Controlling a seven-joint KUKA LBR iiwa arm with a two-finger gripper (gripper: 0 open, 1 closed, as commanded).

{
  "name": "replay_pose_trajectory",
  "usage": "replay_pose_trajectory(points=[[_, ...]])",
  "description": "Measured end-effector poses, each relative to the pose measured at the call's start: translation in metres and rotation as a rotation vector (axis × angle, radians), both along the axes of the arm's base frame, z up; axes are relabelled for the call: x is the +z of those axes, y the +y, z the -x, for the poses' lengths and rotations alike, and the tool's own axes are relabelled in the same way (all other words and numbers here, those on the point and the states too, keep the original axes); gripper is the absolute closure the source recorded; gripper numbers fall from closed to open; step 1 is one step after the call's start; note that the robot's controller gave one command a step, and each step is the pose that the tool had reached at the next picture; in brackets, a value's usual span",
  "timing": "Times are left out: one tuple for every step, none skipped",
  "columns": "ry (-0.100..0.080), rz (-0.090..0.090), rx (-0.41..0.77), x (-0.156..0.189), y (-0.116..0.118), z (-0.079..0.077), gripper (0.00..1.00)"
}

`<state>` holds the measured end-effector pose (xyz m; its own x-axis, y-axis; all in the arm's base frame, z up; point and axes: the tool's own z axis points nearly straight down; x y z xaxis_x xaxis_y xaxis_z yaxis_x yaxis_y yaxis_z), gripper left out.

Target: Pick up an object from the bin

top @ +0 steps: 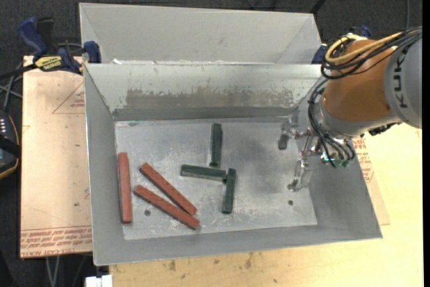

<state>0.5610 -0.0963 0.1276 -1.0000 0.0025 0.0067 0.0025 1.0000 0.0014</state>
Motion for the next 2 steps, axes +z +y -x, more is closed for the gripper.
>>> replay_pose_trajectory(points=[[-0.008,0.001,0.002,0.005,0.0,-0.002,0.0],[-0.015,0.004,0.173,-0.03,0.049,-0.044,0.0]])
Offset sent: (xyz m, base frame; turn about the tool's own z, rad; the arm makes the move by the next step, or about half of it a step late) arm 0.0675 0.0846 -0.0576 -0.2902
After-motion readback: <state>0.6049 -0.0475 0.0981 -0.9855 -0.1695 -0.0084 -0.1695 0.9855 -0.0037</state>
